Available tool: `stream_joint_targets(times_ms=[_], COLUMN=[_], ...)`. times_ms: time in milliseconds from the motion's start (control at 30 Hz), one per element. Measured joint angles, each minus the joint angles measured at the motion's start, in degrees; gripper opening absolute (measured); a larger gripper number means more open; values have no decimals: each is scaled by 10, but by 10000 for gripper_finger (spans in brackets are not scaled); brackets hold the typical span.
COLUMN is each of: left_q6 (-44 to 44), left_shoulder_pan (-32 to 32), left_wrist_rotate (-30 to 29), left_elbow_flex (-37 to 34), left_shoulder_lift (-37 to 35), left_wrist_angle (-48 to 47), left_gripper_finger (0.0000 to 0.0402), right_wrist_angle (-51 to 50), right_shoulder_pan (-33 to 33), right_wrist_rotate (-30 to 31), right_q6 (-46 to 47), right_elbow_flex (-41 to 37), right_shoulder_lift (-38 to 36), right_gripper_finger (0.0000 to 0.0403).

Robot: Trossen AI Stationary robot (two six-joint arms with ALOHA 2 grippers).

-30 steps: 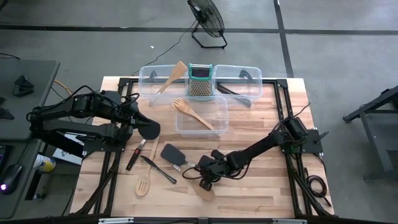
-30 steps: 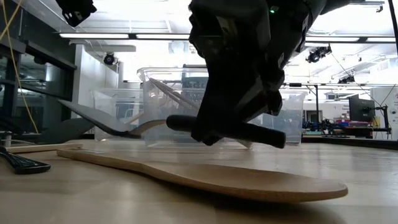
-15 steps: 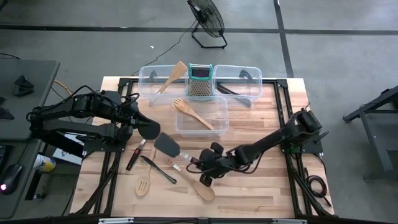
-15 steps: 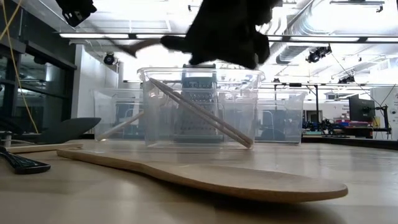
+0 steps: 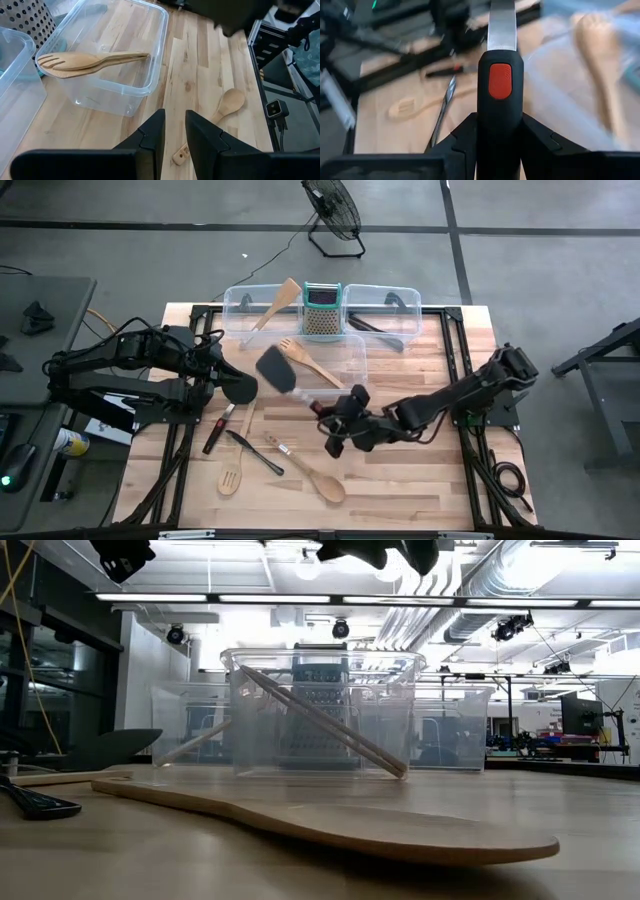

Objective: Pick & Place Kitchen Items
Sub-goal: Put the black spatula into the left transparent bin

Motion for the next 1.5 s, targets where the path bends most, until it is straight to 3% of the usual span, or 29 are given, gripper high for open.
stream_joint_targets(times_ms=[233,467,700,1000,1333,1500], left_q6=[-2,-25,-45,-66,-103,-81], left_shoulder_pan=[0,0,0,0,0,0], left_wrist_rotate=[0,-2,-3,-3,-10,5], left_elbow_flex=[0,0,0,0,0,0], left_shoulder_lift=[0,0,0,0,36,78], left_wrist_angle=[11,28,72,136,212,246], left_gripper_finger=[74,74,74,74,74,74], right_wrist_angle=[45,58,61,61,127,178], right_shoulder_pan=[-21,-53,-78,-112,-113,-113], right_wrist_rotate=[80,91,79,54,-4,-30], right_q6=[22,125,121,68,-162,-201], right_elbow_flex=[0,0,0,0,0,0], right_shoulder_lift=[-13,-13,-13,-13,-13,-13], right_gripper_finger=[102,102,102,102,102,102])
